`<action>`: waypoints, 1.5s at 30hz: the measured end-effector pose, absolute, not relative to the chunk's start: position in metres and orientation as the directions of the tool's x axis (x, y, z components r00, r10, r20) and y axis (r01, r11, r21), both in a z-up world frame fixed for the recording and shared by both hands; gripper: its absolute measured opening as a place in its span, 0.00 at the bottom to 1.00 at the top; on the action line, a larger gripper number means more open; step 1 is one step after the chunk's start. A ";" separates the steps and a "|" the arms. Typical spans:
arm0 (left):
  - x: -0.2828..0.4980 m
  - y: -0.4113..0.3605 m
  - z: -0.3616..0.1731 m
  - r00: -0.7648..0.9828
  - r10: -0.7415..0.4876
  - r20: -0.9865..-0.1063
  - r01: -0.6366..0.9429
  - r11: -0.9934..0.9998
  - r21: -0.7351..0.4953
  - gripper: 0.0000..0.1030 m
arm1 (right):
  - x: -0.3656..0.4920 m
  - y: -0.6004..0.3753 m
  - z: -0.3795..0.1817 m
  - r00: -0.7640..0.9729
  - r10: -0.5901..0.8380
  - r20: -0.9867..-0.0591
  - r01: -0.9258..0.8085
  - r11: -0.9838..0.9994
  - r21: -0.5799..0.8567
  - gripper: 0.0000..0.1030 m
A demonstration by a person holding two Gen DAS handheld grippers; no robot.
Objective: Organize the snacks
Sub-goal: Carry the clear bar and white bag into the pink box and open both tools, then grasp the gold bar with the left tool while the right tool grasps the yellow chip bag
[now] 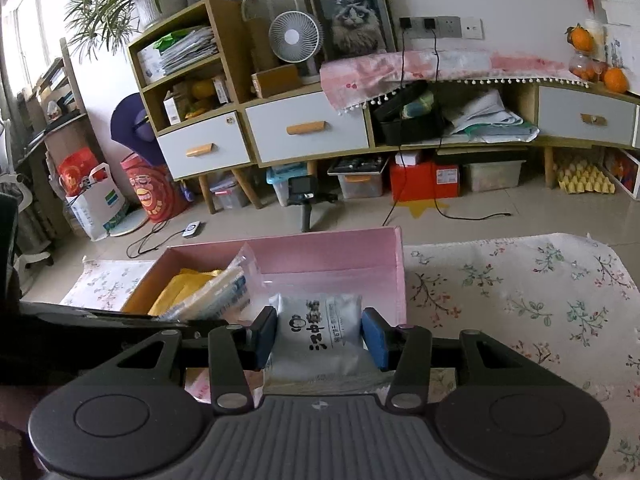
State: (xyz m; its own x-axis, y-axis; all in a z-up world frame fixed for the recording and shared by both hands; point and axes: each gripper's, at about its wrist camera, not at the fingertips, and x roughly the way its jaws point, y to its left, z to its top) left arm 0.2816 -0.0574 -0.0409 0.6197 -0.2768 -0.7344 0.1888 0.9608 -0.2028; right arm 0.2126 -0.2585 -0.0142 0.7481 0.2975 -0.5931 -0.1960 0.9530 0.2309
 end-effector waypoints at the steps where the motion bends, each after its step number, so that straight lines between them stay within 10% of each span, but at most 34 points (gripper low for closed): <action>1: 0.283 -0.058 -0.041 0.621 -0.275 -0.734 0.190 0.961 -0.199 0.16 | 0.215 -0.260 -0.015 0.747 0.301 -0.593 -0.193 0.952 0.239 0.16; 11: 0.278 -0.052 -0.032 0.647 -0.313 -0.695 0.217 0.950 -0.225 0.48 | 0.216 -0.265 -0.012 0.753 0.309 -0.580 -0.188 0.947 0.261 0.25; 45: 0.140 -0.011 0.025 0.656 -0.226 -0.720 0.260 0.963 -0.065 0.90 | 0.111 -0.243 0.052 0.733 0.275 -0.622 -0.236 0.961 0.147 0.69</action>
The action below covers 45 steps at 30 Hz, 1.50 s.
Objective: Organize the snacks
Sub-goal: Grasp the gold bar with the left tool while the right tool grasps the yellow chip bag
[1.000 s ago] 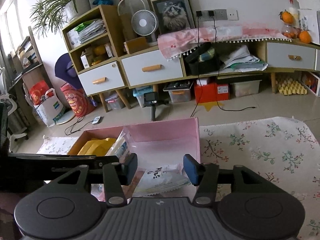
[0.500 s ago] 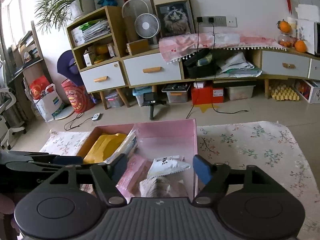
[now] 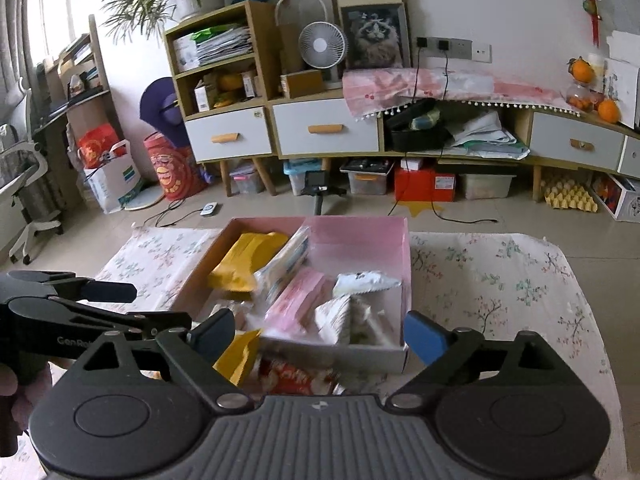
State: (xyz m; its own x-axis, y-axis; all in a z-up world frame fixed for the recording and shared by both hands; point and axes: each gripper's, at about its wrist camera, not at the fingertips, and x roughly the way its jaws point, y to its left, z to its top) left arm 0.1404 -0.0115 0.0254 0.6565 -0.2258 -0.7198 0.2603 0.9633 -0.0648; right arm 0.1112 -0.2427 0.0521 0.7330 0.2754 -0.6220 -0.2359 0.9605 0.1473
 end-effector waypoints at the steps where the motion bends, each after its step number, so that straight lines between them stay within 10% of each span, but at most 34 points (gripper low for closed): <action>1: 0.137 -0.012 0.025 0.655 -0.211 -0.726 0.257 0.965 -0.050 0.91 | 0.108 -0.241 0.053 0.730 0.279 -0.624 -0.240 0.959 0.148 0.70; 32: 0.093 0.021 -0.035 0.618 -0.220 -0.754 0.246 0.966 -0.080 0.92 | 0.077 -0.210 -0.009 0.665 0.276 -0.694 -0.298 0.950 0.092 0.66; 39: 0.096 0.027 -0.050 0.569 -0.228 -0.791 0.239 0.965 -0.106 0.56 | 0.079 -0.210 -0.025 0.636 0.230 -0.737 -0.292 0.955 0.046 0.52; 45: 0.101 0.025 -0.053 0.540 -0.227 -0.810 0.254 0.962 -0.100 0.54 | 0.088 -0.219 -0.029 0.597 0.256 -0.760 -0.236 0.962 0.139 0.51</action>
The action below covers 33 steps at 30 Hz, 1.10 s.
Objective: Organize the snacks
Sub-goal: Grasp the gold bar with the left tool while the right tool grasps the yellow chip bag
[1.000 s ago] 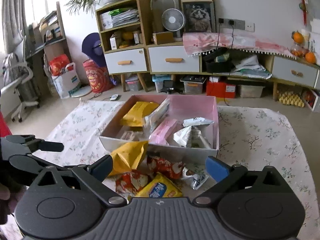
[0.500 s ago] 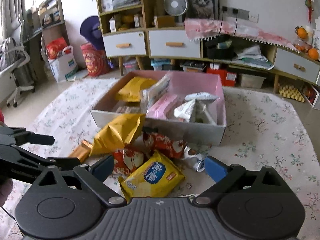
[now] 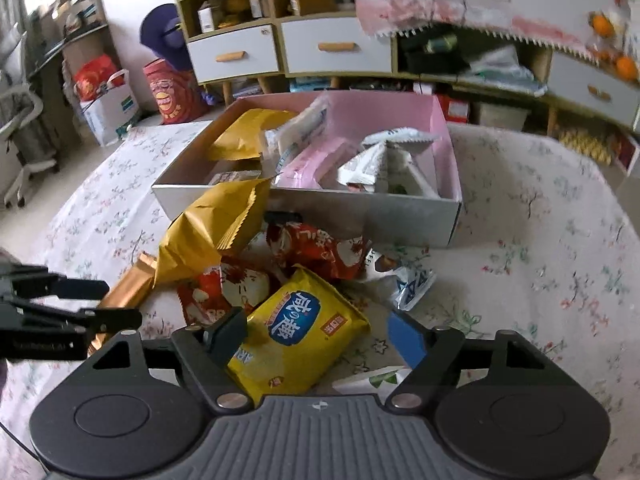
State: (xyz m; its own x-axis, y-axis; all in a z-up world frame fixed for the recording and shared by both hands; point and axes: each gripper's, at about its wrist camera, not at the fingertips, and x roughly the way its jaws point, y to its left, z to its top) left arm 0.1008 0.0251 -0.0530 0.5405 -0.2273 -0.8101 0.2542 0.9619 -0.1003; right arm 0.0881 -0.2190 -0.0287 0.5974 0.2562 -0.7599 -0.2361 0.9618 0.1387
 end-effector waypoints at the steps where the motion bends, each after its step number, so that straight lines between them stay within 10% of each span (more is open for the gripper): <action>1: 0.101 0.024 -0.053 0.537 -0.226 -0.813 0.257 0.961 -0.097 0.53 | 0.090 -0.220 -0.028 0.589 0.262 -0.765 -0.222 0.962 0.159 0.51; 11: 0.102 0.015 -0.052 0.543 -0.164 -0.824 0.267 0.963 -0.016 0.32 | 0.091 -0.208 -0.034 0.541 0.248 -0.804 -0.252 0.959 0.127 0.46; 21: 0.099 0.014 -0.051 0.540 -0.149 -0.828 0.265 0.964 0.000 0.27 | 0.081 -0.200 -0.032 0.526 0.185 -0.830 -0.307 0.952 0.018 0.25; 33: 0.102 0.021 -0.047 0.528 -0.124 -0.840 0.208 0.978 -0.014 0.26 | 0.090 -0.206 -0.023 0.544 0.126 -0.830 -0.254 0.967 -0.019 0.24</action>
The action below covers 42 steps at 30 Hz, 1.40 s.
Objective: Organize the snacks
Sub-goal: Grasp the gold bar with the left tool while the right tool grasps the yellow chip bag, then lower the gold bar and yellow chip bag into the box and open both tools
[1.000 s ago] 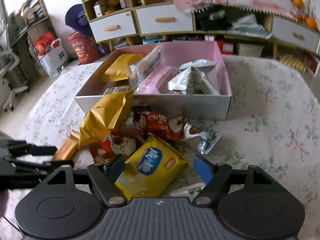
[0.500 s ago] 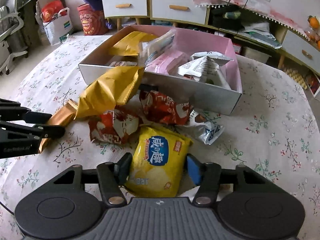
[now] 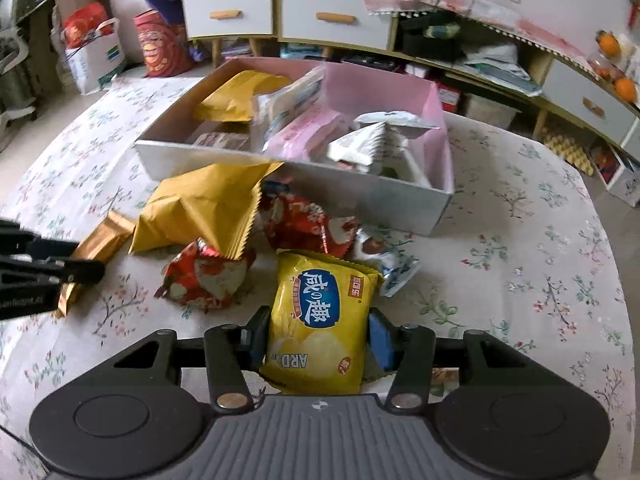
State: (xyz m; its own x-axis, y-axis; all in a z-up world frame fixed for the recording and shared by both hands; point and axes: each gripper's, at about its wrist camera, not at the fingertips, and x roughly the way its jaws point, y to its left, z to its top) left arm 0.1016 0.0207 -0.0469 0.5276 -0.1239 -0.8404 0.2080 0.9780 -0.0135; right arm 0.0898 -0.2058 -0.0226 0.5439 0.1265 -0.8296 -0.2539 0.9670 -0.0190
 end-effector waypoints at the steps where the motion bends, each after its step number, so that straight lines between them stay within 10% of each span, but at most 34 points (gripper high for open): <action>1: 0.101 0.021 -0.046 0.528 -0.122 -0.840 0.208 0.978 -0.011 0.26 | 0.090 -0.207 -0.021 0.545 0.128 -0.829 -0.249 0.968 -0.014 0.24; 42: 0.148 0.020 0.010 0.688 -0.150 -0.710 0.138 0.988 -0.075 0.25 | 0.141 -0.233 0.023 0.670 0.110 -0.734 -0.106 0.993 0.052 0.24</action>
State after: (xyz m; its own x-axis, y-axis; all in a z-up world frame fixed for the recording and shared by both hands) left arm 0.1481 0.0201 0.0104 0.6881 -0.1505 -0.7099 0.1385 0.9875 -0.0751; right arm 0.1412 -0.2326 0.0228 0.6703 0.1101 -0.7339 -0.1059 0.9930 0.0522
